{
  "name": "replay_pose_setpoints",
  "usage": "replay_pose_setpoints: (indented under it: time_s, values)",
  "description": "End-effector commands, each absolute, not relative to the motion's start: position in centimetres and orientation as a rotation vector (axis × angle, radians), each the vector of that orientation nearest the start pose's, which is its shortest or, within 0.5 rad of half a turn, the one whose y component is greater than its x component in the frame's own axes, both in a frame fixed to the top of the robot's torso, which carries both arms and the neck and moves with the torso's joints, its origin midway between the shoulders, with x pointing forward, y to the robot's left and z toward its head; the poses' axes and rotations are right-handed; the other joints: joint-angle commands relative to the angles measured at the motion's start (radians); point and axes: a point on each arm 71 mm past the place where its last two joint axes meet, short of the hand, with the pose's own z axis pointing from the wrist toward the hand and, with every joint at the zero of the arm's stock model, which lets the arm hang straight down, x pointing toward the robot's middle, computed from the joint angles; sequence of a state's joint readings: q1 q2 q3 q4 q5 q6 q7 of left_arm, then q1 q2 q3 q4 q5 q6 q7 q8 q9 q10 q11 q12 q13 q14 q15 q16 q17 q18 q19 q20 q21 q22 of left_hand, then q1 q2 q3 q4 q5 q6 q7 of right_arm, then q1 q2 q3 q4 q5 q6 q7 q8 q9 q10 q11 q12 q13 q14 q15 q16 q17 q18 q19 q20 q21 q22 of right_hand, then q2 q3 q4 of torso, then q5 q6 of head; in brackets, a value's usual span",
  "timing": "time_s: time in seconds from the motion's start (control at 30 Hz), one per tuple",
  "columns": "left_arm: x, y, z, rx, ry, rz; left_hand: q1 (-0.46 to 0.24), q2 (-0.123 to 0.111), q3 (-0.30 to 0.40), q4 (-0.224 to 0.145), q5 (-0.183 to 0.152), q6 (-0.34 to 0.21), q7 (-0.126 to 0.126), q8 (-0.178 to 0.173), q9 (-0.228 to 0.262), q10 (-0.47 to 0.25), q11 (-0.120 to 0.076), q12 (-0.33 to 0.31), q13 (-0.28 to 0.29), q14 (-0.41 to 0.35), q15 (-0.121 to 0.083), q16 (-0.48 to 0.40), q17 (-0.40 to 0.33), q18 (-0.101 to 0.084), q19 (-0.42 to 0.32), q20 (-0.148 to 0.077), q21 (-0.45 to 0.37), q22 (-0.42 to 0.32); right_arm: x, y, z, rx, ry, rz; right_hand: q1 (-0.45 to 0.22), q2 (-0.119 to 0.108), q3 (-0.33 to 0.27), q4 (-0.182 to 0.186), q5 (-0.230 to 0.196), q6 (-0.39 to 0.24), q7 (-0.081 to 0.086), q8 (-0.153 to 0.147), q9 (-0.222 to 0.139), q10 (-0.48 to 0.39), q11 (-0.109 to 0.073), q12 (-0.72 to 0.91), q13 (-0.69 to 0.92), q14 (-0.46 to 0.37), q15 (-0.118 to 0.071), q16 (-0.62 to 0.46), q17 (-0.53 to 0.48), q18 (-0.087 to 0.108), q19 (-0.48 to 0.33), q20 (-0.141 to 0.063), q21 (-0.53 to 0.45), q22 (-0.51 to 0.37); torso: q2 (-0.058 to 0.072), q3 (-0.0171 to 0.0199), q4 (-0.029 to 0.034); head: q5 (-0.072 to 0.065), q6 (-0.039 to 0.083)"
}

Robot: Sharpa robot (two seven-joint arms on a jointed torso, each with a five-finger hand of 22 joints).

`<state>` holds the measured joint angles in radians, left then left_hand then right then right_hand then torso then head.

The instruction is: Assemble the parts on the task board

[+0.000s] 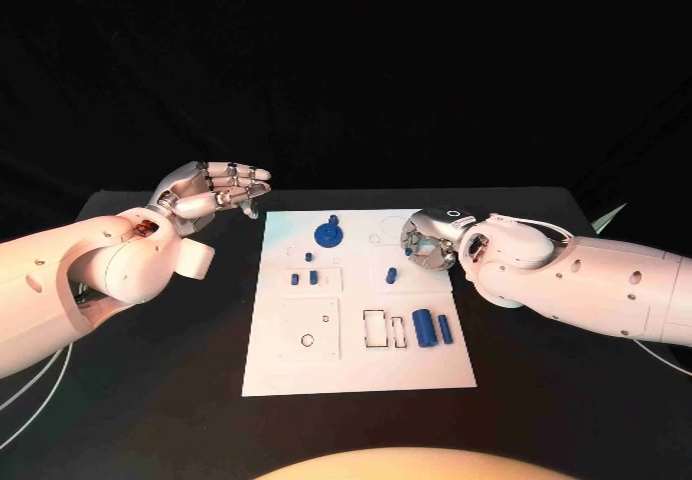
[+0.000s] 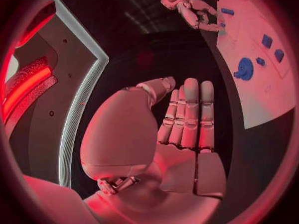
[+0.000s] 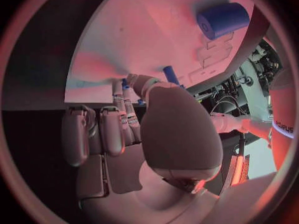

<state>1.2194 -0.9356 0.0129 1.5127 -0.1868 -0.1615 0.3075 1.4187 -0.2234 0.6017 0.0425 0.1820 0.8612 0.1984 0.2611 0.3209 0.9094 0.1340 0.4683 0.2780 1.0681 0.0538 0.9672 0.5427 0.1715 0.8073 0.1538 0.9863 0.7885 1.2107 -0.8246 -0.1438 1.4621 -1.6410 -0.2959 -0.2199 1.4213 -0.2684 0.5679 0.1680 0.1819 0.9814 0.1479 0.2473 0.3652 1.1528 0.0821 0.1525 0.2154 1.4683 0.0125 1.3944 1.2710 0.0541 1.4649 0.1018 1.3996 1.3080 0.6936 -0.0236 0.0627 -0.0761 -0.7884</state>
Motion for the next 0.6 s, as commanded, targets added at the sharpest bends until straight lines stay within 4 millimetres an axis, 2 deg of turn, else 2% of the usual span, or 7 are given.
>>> replay_pose_setpoints:
  time_s: [0.03,0.3,0.6]
  values:
    - [49.48,24.65,-14.99,-0.916,1.503,-1.553,-0.004,0.008,-0.004,-0.004,0.0,-0.007,0.003,-0.005,0.0,-0.005,-0.001,0.006,-0.001,-0.005,0.002,-0.005,-0.001,0.012,-0.008,0.001,-0.004,-0.001,48.51,-21.17,-22.26,-0.314,1.728,0.39,-0.009,0.007,0.012,-0.005,-0.001,0.011,-0.002,0.006,0.003,0.014,-0.001,-0.006,-0.003,0.042,-0.008,0.007,0.003,-0.018,0.045,-0.009,0.009,0.174,0.0,-0.0003,0.0002,-0.001,-0.001]
    - [49.48,24.61,-14.99,-0.917,1.504,-1.552,-0.004,0.007,-0.005,-0.005,0.0,-0.011,0.005,-0.008,-0.001,-0.009,0.001,0.006,-0.002,-0.004,0.003,-0.007,-0.003,0.012,-0.008,0.002,-0.006,-0.002,48.64,-20.58,-22.7,-0.316,1.735,0.392,-0.01,0.011,0.02,-0.012,-0.001,0.017,-0.003,0.008,0.005,0.022,-0.003,-0.01,-0.007,0.042,-0.01,0.007,0.003,-0.019,0.046,-0.01,0.012,0.177,0.0,-0.0006,0.0001,0.0,-0.003]
    - [49.43,24.63,-15.0,-0.919,1.507,-1.549,-0.004,0.007,-0.006,-0.006,0.0,-0.015,0.006,-0.01,-0.002,-0.014,0.002,0.006,-0.003,-0.003,0.004,-0.008,-0.004,0.012,-0.007,0.003,-0.007,-0.003,48.85,-20.3,-23.25,-0.329,1.759,0.33,-0.013,0.029,0.04,-0.035,-0.002,0.03,-0.005,0.013,0.011,0.041,-0.007,-0.019,-0.013,0.042,-0.014,0.006,0.001,-0.025,0.056,-0.013,0.039,0.192,-0.001,-0.0012,0.0015,-0.002,-0.007]
